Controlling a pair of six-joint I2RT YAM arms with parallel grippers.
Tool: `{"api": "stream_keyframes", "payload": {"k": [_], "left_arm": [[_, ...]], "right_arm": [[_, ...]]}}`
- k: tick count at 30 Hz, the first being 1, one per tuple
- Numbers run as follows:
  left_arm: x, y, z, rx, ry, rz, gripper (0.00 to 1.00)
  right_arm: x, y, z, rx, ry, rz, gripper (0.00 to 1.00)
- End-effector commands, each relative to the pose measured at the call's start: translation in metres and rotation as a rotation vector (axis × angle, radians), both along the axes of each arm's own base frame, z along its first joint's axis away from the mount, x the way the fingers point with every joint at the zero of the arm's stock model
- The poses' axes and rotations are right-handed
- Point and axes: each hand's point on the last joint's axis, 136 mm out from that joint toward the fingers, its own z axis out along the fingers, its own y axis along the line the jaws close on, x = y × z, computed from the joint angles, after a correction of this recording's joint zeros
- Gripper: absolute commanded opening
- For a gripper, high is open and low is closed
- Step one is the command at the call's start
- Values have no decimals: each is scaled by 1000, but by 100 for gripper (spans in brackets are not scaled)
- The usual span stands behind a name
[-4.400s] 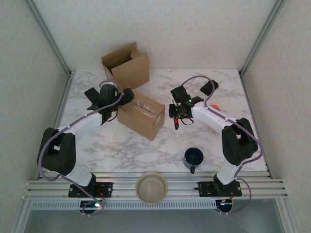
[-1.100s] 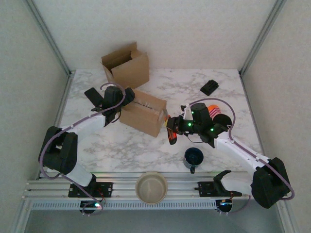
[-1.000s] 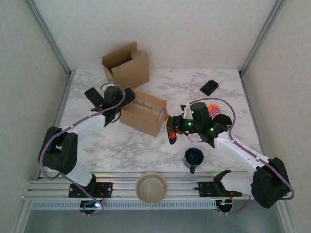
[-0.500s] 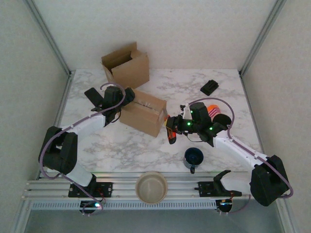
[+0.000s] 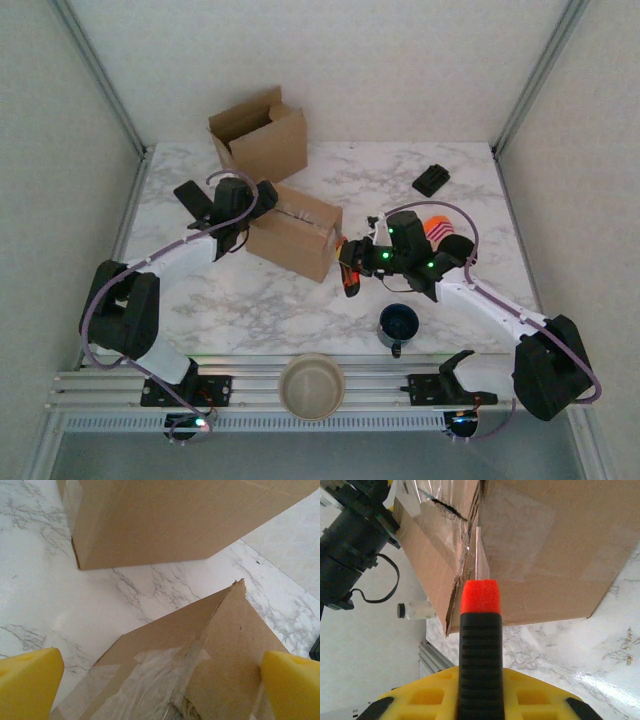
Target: Unpack the express box
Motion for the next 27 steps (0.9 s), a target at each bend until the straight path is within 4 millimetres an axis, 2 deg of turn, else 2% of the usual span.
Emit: {"api": "stream_keyframes", "payload": {"k": [1,14,27], "left_arm": [[-19,11,-44,73,141,22,100],[-18,10,-46,66,143,21,100],[-18,9,-53,59,153,20,100]], "right_arm": [[-2,10,12,33,-16,32,0],[-15,15,7,42,20,50,0],[-39,23,1,84,70,41,0]]}}
